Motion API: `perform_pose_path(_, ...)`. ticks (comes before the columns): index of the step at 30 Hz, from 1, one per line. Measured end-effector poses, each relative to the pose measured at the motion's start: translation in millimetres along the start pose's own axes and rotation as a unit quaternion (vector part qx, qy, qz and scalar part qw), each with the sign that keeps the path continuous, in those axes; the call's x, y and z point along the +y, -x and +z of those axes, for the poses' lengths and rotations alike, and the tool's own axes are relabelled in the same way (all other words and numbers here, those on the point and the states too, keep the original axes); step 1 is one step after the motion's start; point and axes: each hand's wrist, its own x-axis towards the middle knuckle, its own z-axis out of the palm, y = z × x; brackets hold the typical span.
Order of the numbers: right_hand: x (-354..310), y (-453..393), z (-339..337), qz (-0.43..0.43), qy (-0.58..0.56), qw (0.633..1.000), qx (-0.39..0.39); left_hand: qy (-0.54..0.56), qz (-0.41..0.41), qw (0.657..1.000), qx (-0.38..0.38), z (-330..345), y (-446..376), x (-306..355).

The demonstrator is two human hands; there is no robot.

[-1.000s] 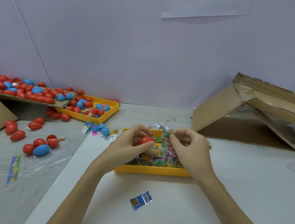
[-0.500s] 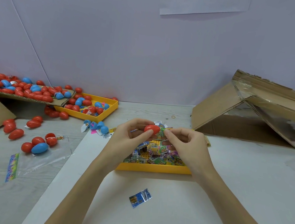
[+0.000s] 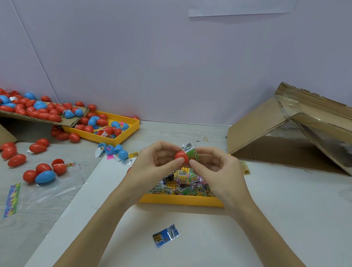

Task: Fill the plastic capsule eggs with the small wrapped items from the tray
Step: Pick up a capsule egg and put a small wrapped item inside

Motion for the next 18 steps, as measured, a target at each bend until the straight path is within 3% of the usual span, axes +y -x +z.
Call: perform_pose_path(18,-2.5,4.2,6.3,-0.04,-0.011,0.998,0.044,-0.009,-0.017,1.0,0.018,3.0,-0.4,6.1)
